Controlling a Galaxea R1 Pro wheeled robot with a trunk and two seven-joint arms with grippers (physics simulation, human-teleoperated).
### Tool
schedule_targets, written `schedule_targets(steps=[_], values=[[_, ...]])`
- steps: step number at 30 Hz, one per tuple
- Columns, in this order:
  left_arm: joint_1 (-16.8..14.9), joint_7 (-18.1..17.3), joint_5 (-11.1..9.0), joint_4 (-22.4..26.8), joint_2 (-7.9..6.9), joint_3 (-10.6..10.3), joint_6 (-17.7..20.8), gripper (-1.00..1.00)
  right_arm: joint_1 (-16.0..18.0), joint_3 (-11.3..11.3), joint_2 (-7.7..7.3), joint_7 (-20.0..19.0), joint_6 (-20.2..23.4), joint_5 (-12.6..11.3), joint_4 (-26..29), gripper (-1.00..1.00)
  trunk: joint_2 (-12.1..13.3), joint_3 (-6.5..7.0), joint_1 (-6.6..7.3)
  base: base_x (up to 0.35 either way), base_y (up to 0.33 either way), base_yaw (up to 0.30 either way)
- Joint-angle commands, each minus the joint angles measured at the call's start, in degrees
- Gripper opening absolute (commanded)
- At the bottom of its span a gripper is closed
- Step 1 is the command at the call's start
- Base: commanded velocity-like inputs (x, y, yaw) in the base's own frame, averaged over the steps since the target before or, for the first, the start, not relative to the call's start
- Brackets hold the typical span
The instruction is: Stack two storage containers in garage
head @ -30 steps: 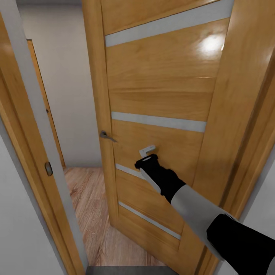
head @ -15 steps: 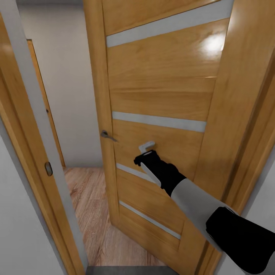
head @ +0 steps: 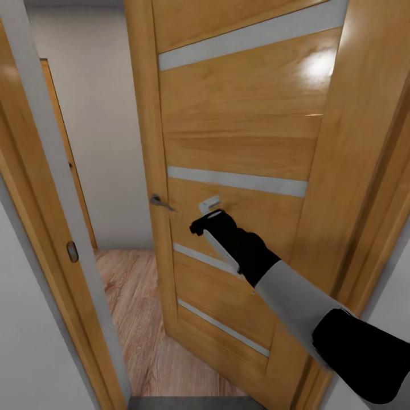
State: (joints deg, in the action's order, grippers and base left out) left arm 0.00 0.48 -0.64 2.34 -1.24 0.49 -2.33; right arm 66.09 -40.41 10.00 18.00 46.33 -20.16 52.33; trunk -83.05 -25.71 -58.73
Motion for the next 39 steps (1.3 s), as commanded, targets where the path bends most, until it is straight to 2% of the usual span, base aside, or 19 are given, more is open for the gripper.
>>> schedule_targets(steps=[1,4,5,8,11,15,27,32,34,39], values=[[0.0,0.05,-0.06,0.03,0.0,0.03,-0.13,1.0,0.9,-0.12,0.0,0.55,0.18,-1.42,-0.52,1.0,-0.03,-0.06,0.0,0.0,0.0,0.0],[0.0,0.05,-0.06,0.03,0.01,0.03,-0.13,1.0,2.84,-0.11,0.0,0.54,-0.07,-3.66,-3.12,1.0,-0.03,-0.06,0.0,0.0,0.0,0.0],[0.0,0.05,-0.06,0.03,0.01,0.03,-0.13,1.0,5.09,-0.11,0.0,0.54,-0.47,-6.05,-7.29,1.0,-0.03,-0.06,0.0,0.0,0.0,0.0],[0.0,0.05,-0.06,0.03,0.01,0.04,-0.13,1.0,6.88,-0.14,0.0,0.54,-2.32,-8.06,-12.45,1.0,-0.03,-0.06,0.0,0.0,0.0,0.0],[0.0,0.05,-0.06,0.03,0.01,0.03,-0.12,1.0,8.31,-0.13,0.0,0.54,-4.09,-8.64,-16.37,1.0,-0.03,-0.06,0.0,0.0,0.0,0.0],[0.0,0.05,-0.06,0.03,0.01,0.03,-0.13,1.0,9.29,-0.18,0.0,0.54,-4.57,-8.48,-18.24,1.0,-0.03,-0.06,0.0,0.0,0.0,0.0],[0.0,0.05,-0.06,0.03,0.01,0.12,-0.11,1.0,9.67,-0.1,0.0,0.54,-4.2,-8.42,-18.41,1.0,-0.03,-0.06,0.0,0.0,0.0,0.0],[0.0,0.05,-0.06,0.03,0.01,0.12,-0.13,1.0,9.67,-0.1,0.0,0.48,-2.27,-8.54,-14.76,1.0,-0.03,-0.06,0.0,0.0,0.0,0.0],[0.0,0.05,-0.06,0.03,0.01,0.1,-0.09,1.0,9.67,-0.1,0.0,0.46,-0.38,-8.63,-11.57,1.0,-0.03,-0.06,0.0,0.0,0.0,0.0],[0.0,0.05,-0.06,0.03,0.01,0.09,-0.1,1.0,9.67,-0.03,0.0,0.49,0.38,-9.07,-9.44,1.0,-0.03,-0.06,0.0,0.0,0.0,0.0]])
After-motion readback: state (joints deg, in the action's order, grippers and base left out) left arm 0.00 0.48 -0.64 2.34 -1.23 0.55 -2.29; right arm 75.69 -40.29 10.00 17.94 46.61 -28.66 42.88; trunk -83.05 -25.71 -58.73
